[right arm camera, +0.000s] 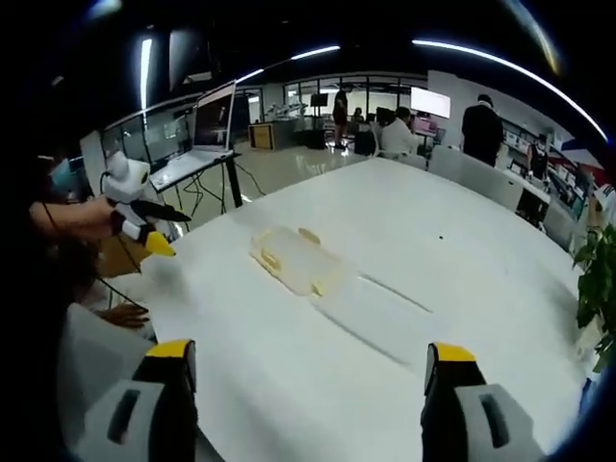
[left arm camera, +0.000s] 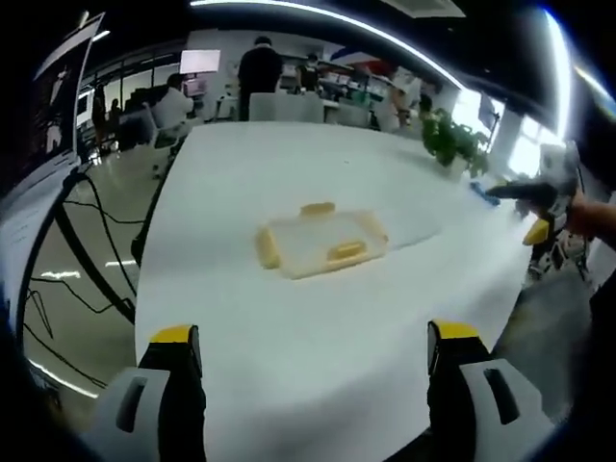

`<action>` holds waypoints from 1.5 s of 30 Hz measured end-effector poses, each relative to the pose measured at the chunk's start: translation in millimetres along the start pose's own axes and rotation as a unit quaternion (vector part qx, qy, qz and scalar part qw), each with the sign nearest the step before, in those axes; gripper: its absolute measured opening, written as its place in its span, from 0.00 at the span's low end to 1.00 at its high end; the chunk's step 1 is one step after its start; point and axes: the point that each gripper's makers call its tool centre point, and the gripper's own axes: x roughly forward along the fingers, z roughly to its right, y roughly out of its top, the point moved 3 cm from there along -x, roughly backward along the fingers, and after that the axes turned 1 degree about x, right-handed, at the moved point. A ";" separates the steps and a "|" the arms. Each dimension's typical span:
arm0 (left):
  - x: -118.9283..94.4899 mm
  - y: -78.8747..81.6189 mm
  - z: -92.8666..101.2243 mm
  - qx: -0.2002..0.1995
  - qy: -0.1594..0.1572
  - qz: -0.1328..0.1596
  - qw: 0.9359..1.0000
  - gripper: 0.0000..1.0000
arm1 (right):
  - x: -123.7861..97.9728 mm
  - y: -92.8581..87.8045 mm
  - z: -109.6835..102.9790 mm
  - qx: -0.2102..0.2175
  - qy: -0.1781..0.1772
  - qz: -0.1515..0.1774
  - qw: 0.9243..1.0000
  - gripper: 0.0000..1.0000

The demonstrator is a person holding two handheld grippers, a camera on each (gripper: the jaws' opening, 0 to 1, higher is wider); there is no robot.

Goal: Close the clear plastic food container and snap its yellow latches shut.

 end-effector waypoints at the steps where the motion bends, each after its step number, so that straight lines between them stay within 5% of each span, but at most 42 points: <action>1: 0.3 0.9 0.4 0.001 0.000 0.000 1.000 0.96 | 1.8 1.4 -0.1 -0.002 0.004 0.001 1.000 1.00; 21: 17.9 15.7 12.1 0.030 0.000 -0.024 0.999 0.99 | 41.8 24.0 20.6 -0.026 0.045 0.005 0.999 1.00; 45: 37.5 39.7 -3.2 0.066 0.006 -0.034 0.997 0.99 | 84.2 63.2 30.5 -0.107 0.091 -0.004 0.990 1.00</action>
